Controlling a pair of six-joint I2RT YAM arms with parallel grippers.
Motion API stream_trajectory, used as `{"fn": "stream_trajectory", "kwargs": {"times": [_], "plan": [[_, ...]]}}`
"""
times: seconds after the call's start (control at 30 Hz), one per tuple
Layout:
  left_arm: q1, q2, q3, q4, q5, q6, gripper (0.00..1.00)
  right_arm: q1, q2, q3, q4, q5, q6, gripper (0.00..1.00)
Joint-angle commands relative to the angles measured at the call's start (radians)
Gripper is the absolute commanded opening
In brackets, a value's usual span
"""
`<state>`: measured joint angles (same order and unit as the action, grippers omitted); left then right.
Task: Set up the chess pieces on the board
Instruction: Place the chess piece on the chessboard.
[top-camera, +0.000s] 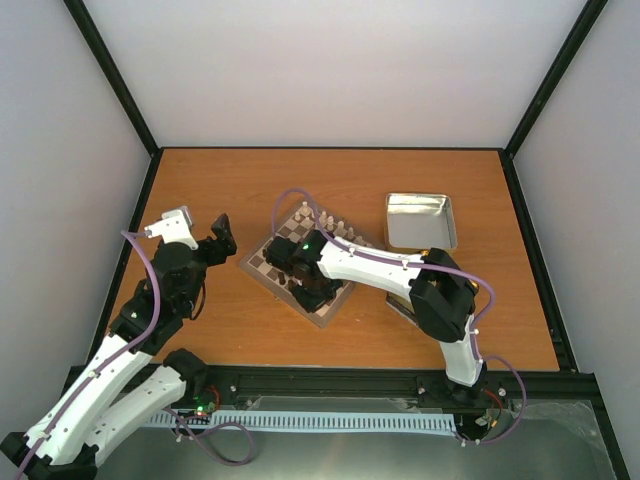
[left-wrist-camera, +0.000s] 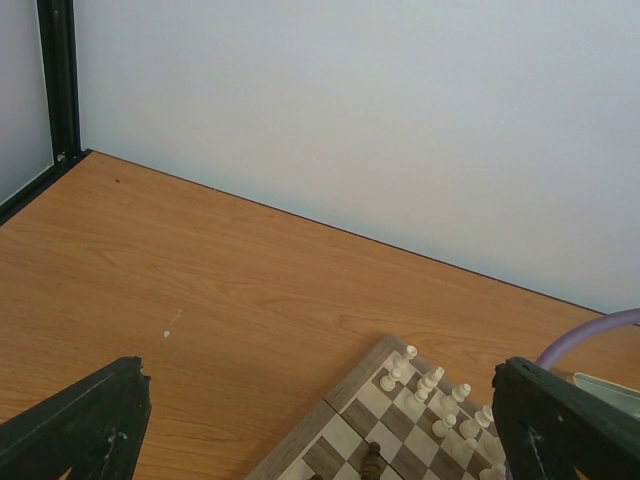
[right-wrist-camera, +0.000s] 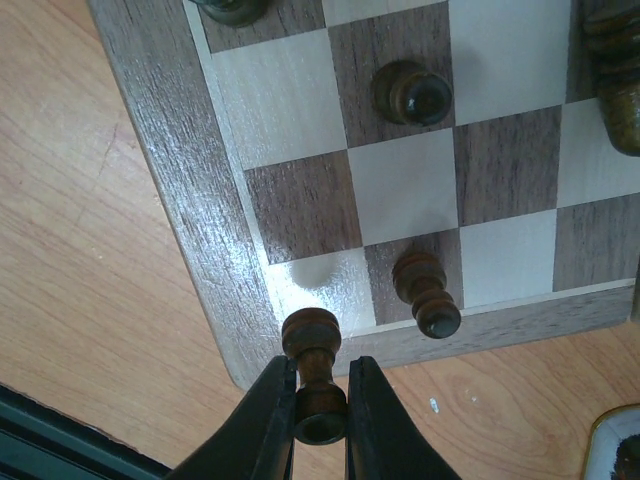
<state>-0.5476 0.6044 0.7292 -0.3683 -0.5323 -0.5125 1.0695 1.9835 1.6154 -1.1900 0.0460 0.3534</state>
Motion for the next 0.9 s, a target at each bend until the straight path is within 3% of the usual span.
{"fn": "stream_trajectory", "kwargs": {"times": [0.0,0.23,0.43,0.63,0.87], "plan": [[0.005,-0.005,0.016,-0.009,-0.019,0.02,0.95,0.012,0.029,0.013,-0.013,0.036,-0.017,0.05],[0.004,0.002,0.001,-0.002,-0.007,0.008,0.95,0.012,0.034,-0.024,0.037,0.008,-0.025,0.08],[0.003,0.014,0.002,-0.002,-0.003,0.012,0.95,0.012,0.027,-0.036,0.048,0.007,-0.012,0.18],[0.004,0.013,0.002,-0.003,-0.004,0.013,0.95,0.012,-0.024,-0.013,0.034,0.032,0.013,0.34],[0.003,0.014,-0.001,0.0,0.007,0.011,0.95,-0.004,-0.135,-0.035,0.122,0.096,0.066,0.35]]}}
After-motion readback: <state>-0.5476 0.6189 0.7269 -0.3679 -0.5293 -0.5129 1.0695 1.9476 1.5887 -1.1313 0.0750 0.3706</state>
